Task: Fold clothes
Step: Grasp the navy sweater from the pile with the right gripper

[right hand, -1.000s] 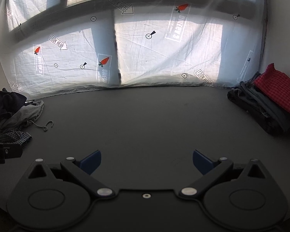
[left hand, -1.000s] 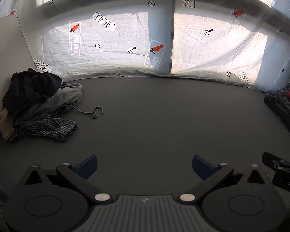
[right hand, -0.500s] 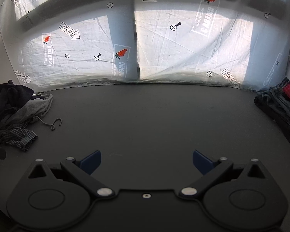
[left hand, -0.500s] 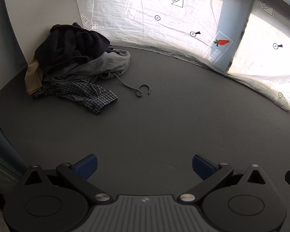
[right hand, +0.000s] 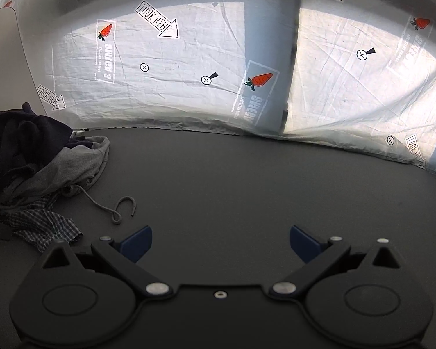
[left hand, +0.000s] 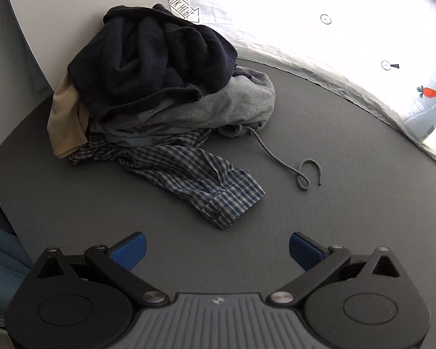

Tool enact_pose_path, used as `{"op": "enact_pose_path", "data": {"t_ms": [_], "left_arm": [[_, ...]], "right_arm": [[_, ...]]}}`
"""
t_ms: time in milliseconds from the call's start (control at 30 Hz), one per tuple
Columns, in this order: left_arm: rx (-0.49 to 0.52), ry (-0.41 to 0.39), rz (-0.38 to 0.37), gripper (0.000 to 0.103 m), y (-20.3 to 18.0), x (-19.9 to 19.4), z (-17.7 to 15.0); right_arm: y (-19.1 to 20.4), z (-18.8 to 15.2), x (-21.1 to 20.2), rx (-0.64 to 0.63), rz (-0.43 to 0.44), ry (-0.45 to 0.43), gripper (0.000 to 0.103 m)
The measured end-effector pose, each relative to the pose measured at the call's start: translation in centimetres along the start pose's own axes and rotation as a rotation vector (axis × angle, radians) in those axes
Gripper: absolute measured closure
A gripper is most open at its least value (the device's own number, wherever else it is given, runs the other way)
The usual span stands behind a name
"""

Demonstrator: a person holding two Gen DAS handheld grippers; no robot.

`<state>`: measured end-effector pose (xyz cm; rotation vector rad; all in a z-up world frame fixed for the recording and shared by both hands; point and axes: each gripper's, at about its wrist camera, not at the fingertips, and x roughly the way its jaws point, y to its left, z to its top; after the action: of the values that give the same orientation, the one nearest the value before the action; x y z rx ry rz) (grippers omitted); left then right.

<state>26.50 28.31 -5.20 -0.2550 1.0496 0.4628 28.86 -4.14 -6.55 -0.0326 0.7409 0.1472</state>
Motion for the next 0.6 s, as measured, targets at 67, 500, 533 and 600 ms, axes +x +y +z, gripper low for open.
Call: {"op": "enact_pose_path", "data": {"t_ms": [67,500,533,600], "left_arm": [[-0.010,0.011,0.022,0.000,1.4,2.3,2.4],[-0.123,0.145,0.135,0.000,9.4,16.4,13.1],[-0.129,0.157,0.128,0.000,9.7,17.2,13.5],[-0.128,0.181,0.132,0.000,9.9,18.6,14.0]], "right_arm": [[2.8,1.6,2.2,-0.036,0.026,0.006,0.001],[19.1,10.5,18.1,-0.204,0.252,0.034,0.001],[20.4,11.2,19.0,-0.217,0.285,0.026,0.001],[22.4,11.9,20.2,-0.235,0.359,0.016,0.004]]}}
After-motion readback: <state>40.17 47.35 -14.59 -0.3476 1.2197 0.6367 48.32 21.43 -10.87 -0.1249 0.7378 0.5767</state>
